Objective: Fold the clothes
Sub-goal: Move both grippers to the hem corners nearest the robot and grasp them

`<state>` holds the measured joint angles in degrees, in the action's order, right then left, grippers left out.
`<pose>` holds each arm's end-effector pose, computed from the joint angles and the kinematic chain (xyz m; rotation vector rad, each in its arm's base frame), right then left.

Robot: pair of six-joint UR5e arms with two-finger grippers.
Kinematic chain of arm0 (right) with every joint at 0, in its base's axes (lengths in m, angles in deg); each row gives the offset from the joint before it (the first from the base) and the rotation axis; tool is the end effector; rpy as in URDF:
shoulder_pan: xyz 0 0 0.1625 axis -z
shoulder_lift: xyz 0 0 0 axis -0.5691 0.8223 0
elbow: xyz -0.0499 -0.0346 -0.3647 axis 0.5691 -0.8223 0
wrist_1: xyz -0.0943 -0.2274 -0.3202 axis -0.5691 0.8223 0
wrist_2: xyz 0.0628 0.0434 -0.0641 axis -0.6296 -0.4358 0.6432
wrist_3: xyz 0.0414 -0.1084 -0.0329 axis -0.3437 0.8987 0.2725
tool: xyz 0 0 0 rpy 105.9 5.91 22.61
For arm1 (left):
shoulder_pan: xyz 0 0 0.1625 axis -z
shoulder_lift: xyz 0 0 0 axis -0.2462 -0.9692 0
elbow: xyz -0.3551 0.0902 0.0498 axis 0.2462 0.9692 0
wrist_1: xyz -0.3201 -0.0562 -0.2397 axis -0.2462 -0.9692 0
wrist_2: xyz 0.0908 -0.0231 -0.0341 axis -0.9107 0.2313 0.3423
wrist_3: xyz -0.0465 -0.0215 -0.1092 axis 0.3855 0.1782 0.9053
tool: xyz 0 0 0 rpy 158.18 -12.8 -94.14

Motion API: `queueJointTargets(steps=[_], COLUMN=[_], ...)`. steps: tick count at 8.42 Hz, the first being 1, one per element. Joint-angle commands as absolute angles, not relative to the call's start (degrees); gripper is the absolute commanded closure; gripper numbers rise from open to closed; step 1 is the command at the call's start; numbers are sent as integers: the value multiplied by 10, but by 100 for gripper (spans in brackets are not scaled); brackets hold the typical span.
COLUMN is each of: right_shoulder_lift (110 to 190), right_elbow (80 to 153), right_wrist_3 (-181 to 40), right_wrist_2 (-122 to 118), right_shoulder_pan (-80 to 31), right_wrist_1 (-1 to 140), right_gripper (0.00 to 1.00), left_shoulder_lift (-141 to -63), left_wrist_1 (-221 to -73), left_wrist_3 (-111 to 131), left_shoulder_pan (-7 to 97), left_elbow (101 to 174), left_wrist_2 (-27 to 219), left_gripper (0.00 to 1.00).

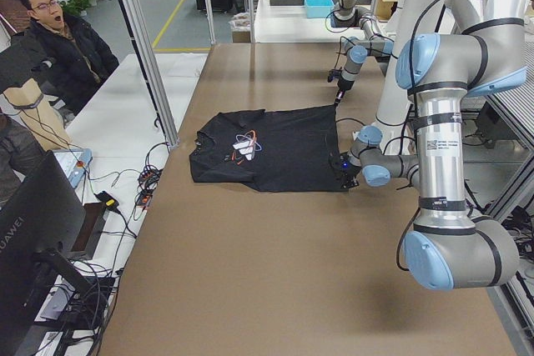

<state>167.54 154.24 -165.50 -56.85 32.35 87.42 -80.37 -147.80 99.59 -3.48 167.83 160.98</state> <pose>-0.4393 -0.1771 0.2959 0.0919 -0.7137 0.4684 0.4414 -0.2272 0.3305 0.0248 0.9873 -0.4343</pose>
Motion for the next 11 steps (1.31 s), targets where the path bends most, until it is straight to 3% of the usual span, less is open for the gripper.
queueJointTargets(steps=[1, 5, 8, 10, 11], right_shoulder_lift=[1675, 1675, 1674, 1674, 1674], right_elbow=[1542, 1542, 1543, 1545, 1547], right_wrist_3=[-1655, -1655, -1655, -1655, -1655], right_wrist_2=[-568, -568, -568, -568, -569], right_shoulder_pan=[324, 324, 324, 324, 322], right_wrist_1=[874, 874, 874, 874, 874], right_gripper=[100, 100, 100, 100, 100], left_shoulder_lift=[-802, -803, -803, -804, -802], left_wrist_1=[-1477, -1477, -1478, -1478, -1478], left_wrist_3=[1015, 1022, 1023, 1024, 1023], left_shoulder_pan=[-68, -74, -76, -75, -73], left_elbow=[1667, 1658, 1656, 1657, 1662], left_wrist_2=[1590, 1587, 1586, 1586, 1588], left_gripper=[54, 56, 68, 100, 100])
